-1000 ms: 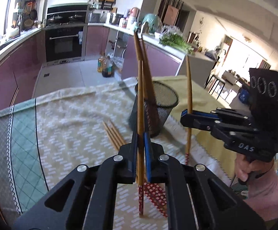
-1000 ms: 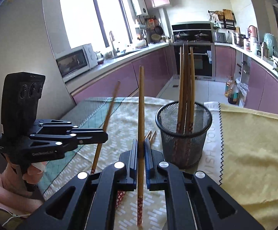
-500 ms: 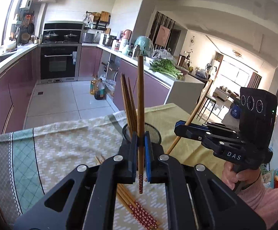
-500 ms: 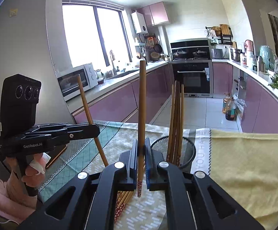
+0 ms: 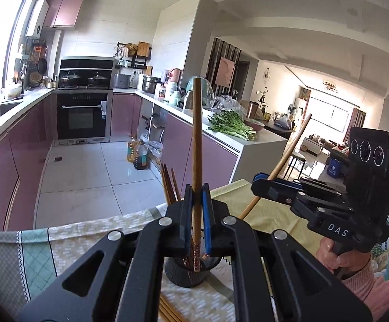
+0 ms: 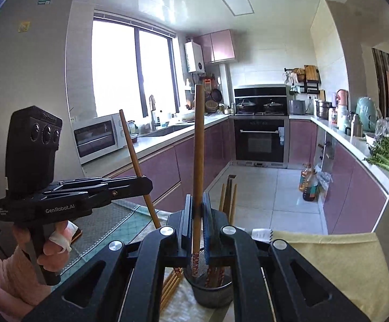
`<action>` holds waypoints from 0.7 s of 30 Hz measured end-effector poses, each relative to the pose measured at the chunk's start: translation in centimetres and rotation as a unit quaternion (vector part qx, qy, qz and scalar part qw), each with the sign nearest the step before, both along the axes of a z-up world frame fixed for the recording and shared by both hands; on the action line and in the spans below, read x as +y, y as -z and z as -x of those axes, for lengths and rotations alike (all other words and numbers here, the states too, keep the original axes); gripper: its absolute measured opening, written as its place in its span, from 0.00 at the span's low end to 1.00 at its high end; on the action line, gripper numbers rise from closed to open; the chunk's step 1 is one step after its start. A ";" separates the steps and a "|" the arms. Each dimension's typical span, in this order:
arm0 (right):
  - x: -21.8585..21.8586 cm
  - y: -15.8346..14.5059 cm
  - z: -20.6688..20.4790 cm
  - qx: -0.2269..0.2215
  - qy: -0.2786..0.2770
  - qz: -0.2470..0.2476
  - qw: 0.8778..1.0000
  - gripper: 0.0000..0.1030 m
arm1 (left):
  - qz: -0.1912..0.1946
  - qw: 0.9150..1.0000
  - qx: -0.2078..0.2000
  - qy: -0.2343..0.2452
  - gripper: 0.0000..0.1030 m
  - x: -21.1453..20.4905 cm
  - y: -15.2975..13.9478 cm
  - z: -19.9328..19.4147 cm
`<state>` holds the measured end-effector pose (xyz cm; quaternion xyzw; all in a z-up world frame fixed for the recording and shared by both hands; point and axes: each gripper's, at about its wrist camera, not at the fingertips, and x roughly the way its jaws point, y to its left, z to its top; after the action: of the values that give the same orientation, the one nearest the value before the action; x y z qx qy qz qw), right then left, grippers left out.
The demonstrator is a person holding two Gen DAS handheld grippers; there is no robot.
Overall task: Organize utensils
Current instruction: 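Lower the left tool's chopstick into the mesh cup while the right tool lowers its own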
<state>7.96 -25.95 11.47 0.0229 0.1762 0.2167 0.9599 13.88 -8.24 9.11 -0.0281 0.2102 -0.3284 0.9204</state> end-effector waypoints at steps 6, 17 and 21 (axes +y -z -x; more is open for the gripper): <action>0.4 1.7 -2.0 0.026 0.002 0.017 1.000 0.05 | -0.023 1.000 -0.002 -0.015 0.07 -1.6 0.9 -1.1; 1.6 5.8 -5.0 0.113 -0.013 0.048 0.992 0.06 | -0.094 0.993 0.066 0.019 0.07 -3.7 6.4 -3.4; 1.9 6.7 -5.8 0.136 -0.014 0.053 0.989 0.06 | -0.105 0.990 0.093 0.019 0.07 -3.9 7.7 -4.6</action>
<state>13.72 -24.02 4.81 -0.0008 0.3167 0.2152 0.9238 18.45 -12.14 1.44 0.0425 0.3288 -0.3176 0.8884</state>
